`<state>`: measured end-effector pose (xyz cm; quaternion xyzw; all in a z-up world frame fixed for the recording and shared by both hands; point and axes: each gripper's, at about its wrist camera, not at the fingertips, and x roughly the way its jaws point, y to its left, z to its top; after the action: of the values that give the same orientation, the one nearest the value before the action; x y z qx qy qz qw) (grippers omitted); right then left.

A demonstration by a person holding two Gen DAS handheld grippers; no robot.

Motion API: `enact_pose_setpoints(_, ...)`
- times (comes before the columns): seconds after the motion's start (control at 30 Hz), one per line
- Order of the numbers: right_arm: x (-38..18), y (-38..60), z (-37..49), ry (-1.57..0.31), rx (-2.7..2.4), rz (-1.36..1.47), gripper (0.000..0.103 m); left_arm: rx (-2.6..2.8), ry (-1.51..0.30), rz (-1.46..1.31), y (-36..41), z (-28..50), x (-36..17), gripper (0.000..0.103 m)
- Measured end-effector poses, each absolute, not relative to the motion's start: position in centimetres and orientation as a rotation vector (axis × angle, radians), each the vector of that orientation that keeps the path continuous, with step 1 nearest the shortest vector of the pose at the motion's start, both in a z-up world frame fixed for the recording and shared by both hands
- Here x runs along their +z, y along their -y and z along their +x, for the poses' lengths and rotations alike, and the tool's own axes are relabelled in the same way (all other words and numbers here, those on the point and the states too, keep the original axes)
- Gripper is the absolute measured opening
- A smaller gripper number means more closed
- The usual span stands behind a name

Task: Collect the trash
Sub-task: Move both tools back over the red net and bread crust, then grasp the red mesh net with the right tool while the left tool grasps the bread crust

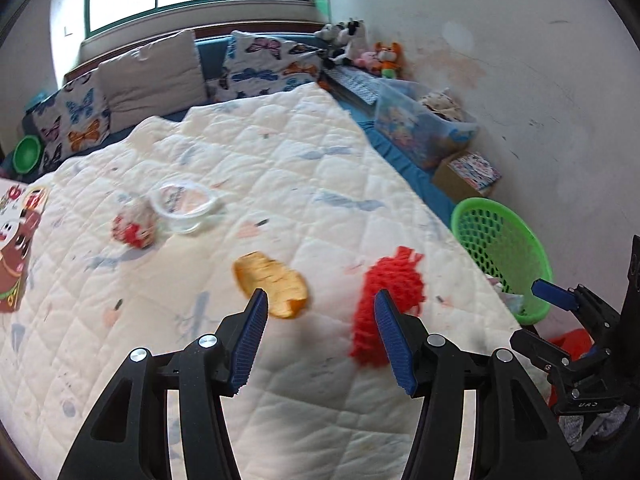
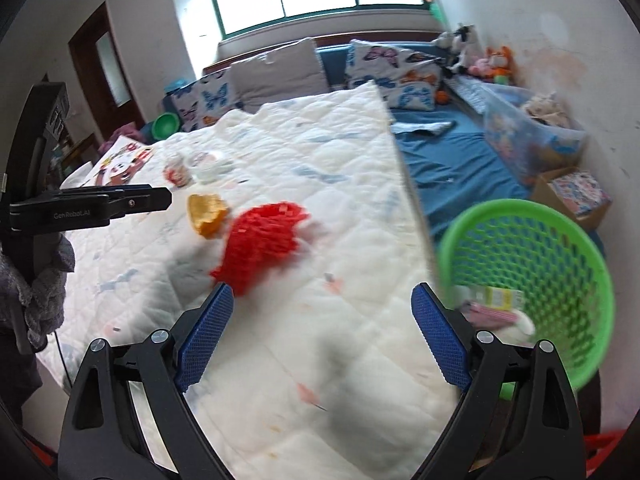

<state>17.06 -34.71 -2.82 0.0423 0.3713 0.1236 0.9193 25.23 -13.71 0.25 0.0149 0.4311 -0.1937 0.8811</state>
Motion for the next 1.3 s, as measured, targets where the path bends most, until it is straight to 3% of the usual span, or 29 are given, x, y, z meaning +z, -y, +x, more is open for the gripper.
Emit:
enact_pose_setpoints(0.6,-4.8,28.0,22.9,-0.826,0.328,0.041,0.081,-0.334,-0.945,-0.016,8.4,25.6,-2.4,0.054)
enact_pose_setpoints(0.8,-6.0,27.4,24.4,-0.858,0.319,0.044,0.068,-0.333,-0.978,-0.028,8.3,26.2,-3.8,0.054)
enact_pose_setpoints(0.87,-6.3,27.5,24.4,-0.867,0.320,0.052,0.059,-0.335,-0.985,-0.031,8.4,26.5,-4.1,0.060)
enact_pose_setpoints(0.97,-6.3,27.9,24.3,-0.867,0.324,0.061,0.053,-0.340,-0.982,-0.042,8.7,27.0,-4.2,0.060)
enact_pose_setpoints(1.3,-4.8,29.5,22.0,-0.824,0.318,0.062,0.049,-0.346,-0.981,-0.024,10.7,28.7,-5.0,0.060)
